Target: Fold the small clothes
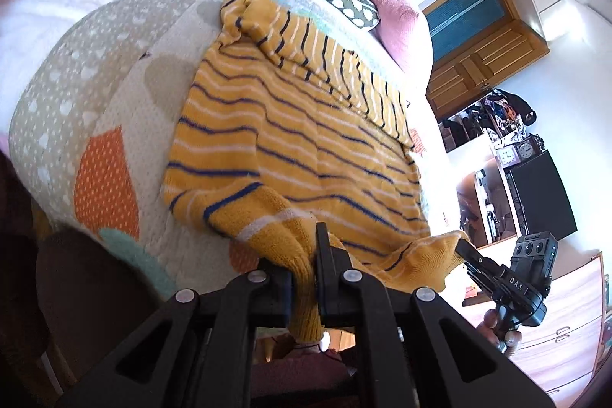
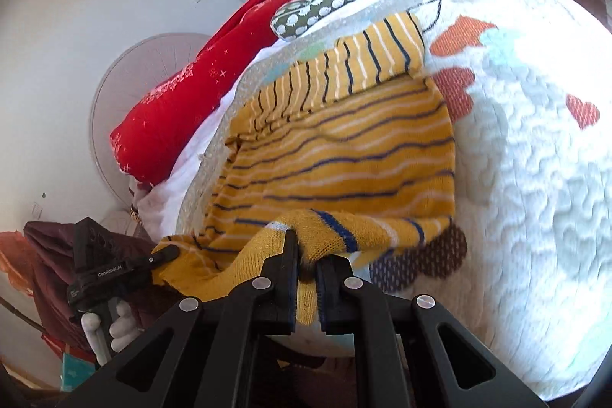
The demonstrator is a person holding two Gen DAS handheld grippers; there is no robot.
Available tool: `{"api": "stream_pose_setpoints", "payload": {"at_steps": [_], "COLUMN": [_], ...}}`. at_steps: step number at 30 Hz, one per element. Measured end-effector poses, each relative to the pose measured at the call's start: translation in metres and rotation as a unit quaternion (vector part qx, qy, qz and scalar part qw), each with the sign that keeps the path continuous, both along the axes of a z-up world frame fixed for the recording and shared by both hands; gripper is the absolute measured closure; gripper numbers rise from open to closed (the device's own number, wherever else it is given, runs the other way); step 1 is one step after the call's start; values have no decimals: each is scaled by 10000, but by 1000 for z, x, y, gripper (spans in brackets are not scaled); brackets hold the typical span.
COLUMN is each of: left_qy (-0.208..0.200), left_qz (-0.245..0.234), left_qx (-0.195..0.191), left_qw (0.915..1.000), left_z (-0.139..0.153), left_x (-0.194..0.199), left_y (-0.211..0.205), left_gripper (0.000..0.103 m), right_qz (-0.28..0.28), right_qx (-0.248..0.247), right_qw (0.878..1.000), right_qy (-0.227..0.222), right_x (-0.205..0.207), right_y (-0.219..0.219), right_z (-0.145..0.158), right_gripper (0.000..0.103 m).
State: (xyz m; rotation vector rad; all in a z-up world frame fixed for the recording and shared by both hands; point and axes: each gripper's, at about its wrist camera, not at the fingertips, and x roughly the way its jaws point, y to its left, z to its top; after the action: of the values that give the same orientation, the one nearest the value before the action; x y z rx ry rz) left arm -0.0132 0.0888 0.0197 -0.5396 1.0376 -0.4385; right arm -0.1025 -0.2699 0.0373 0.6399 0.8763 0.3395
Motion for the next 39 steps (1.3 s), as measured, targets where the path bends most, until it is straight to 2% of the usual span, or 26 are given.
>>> {"api": "stream_pose_setpoints", "payload": {"at_steps": [7, 12, 19, 23, 27, 30, 36, 38, 39], "left_qy": [-554, -583, -325, -106, 201, 440, 647, 662, 623], "left_qz": [143, 186, 242, 350, 574, 713, 1011, 1107, 1188], "left_qx": [434, 598, 873, 927, 1079, 917, -128, -341, -391], "left_qw": [9974, 9963, 9954, 9950, 9923, 9923, 9927, 9911, 9902], "left_z": [45, 58, 47, 29, 1, -16, -21, -19, -16], "left_x": [67, 122, 200, 244, 279, 295, 313, 315, 315], "left_y": [-17, -32, -54, -64, -67, -63, -36, -28, -24], "left_gripper": [94, 94, 94, 94, 94, 94, 84, 82, 76], "right_qz": [-262, -430, -631, -814, -931, -1051, -1341, -1391, -1394], "right_qx": [-176, -485, -694, -507, -107, 382, 1470, 1647, 1731], "right_qw": [9994, 9979, 9952, 9933, 9909, 9879, 9736, 9711, 9702], "right_qy": [-121, -58, 279, 648, 968, 1076, 1117, 1023, 960], "right_x": [83, 138, 208, 244, 273, 285, 289, 288, 287], "right_y": [-8, -11, -22, -37, -49, -59, -84, -91, -93], "right_z": [23, 31, 15, -12, -41, -58, -79, -77, -75], "right_gripper": [95, 95, 95, 95, 93, 92, 88, 81, 74]}}
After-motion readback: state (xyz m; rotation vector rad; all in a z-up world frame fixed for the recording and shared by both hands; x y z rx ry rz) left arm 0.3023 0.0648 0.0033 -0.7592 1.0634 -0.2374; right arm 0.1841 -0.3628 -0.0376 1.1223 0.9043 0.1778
